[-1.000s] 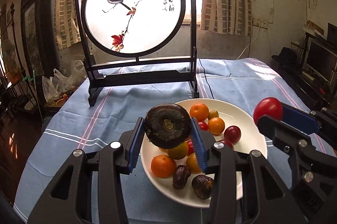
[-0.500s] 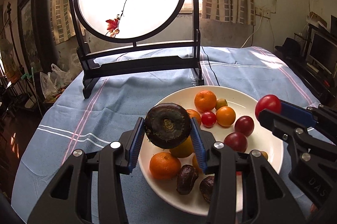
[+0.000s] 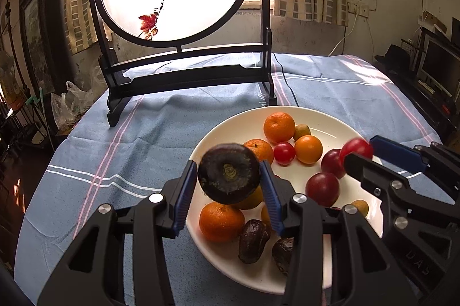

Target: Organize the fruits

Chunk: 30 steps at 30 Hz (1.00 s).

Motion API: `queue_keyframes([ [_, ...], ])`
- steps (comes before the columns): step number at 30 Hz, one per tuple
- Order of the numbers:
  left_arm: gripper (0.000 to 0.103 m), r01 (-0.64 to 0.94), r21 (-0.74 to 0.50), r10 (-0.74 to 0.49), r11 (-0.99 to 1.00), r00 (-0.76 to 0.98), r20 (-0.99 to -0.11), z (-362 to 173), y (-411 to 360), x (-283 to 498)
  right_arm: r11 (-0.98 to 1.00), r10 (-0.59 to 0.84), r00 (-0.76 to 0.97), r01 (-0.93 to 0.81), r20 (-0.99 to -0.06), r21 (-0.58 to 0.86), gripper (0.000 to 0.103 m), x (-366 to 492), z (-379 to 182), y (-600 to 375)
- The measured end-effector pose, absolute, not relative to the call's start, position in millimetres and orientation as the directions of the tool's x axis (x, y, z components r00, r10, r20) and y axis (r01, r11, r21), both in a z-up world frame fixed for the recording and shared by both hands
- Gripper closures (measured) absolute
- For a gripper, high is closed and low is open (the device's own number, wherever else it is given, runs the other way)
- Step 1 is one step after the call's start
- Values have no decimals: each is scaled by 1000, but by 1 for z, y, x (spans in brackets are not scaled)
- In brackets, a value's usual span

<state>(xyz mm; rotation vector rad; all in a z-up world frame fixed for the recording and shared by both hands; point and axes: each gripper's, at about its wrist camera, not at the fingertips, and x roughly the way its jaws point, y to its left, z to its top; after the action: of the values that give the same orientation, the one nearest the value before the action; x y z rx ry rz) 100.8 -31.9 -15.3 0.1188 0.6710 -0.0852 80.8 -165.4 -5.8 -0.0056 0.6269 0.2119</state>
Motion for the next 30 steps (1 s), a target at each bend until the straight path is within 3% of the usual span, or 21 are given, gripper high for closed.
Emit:
queue_keyframes([
  [1,40,106,89,-29,990,788,-616,-15,-32,100,982,181,800,-182,-572,57,52,80,-4,-168],
  [3,33,97,84,-27,992,797,-603,-12,-29,99,981,190,805,-181,-562,73,50,78,0,-172],
  [5,32,96,78,-30,992,800,-600,-10,-29,98,982,186,815,-171,-549,79,45,76,3,-175],
  [11,29,90,84,-23,992,805,-593,-8,-27,97,982,188,822,-175,-538,76,44,73,7,-174],
  [13,25,87,88,-21,992,817,-576,-3,-26,92,980,198,830,-181,-521,83,44,67,15,-174],
  [17,14,83,99,-20,992,857,-516,16,-23,71,983,180,869,-168,-460,67,29,43,34,-175],
  [19,9,78,114,-13,990,874,-485,23,-21,56,985,172,874,-164,-454,57,29,30,38,-176],
  [25,5,64,118,-2,991,885,-466,28,-13,22,989,149,889,-139,-432,56,27,-9,43,-180],
  [30,5,54,115,6,992,883,-469,18,-4,6,994,111,906,-104,-408,41,18,-33,28,-172],
])
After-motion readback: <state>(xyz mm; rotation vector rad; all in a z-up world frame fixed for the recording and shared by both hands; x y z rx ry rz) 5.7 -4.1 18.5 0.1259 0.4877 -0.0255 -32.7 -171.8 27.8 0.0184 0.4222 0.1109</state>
